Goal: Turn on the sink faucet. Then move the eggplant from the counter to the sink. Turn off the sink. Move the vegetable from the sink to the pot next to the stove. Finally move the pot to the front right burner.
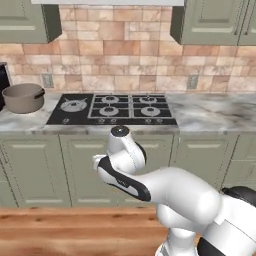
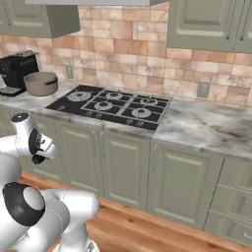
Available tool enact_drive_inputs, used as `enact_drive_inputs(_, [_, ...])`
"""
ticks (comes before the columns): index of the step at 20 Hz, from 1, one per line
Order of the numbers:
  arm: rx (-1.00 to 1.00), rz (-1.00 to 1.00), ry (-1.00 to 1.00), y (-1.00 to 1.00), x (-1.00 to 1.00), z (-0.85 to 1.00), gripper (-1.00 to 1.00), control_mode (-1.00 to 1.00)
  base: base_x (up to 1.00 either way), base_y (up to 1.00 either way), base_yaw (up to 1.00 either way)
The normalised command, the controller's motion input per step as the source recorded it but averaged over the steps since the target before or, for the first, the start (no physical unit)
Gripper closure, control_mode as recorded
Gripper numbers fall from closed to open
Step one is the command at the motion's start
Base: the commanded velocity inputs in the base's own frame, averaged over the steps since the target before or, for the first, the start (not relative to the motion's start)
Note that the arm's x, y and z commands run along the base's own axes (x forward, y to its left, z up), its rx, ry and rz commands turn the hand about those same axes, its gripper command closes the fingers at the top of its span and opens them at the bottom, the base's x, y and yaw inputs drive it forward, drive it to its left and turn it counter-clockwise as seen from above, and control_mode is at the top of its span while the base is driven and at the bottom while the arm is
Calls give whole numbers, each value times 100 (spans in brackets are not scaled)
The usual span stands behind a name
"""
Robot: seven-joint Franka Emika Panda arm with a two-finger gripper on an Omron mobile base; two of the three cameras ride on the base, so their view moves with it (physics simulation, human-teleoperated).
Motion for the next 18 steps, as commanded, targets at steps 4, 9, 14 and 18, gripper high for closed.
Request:
enact_drive_inputs(4, [0,0,0,0,0,0,100,100,34,97,-39])
enact_drive_inputs(9, [0,0,0,0,0,0,100,100,41,88,-37])
enact_drive_inputs(14, [0,0,0,0,0,0,100,100,54,64,-32])
enact_drive_inputs(18, [0,0,0,0,0,0,100,100,52,12,-13])
